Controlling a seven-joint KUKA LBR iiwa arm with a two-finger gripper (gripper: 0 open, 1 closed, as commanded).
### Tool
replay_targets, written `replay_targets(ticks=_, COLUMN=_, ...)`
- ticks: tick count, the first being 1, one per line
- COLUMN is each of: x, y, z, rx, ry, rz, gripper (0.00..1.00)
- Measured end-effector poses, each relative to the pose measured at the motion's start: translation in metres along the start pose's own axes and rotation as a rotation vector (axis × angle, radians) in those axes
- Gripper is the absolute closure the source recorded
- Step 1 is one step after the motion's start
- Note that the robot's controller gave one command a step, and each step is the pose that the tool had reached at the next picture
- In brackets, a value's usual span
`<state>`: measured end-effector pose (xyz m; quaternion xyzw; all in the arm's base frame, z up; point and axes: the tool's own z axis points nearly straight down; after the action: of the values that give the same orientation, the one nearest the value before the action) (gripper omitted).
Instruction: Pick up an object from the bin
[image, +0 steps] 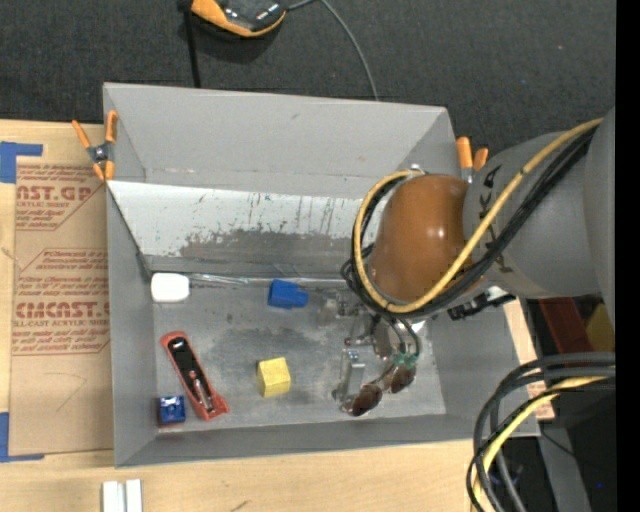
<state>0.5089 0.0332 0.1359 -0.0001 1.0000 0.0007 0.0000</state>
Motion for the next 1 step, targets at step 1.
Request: replay_targets(ticks=1, x=0.0093, y=-0.0330, z=-0.0023, rx=-0.002, ry=0.003, rz=-0.028, gripper=0.00)
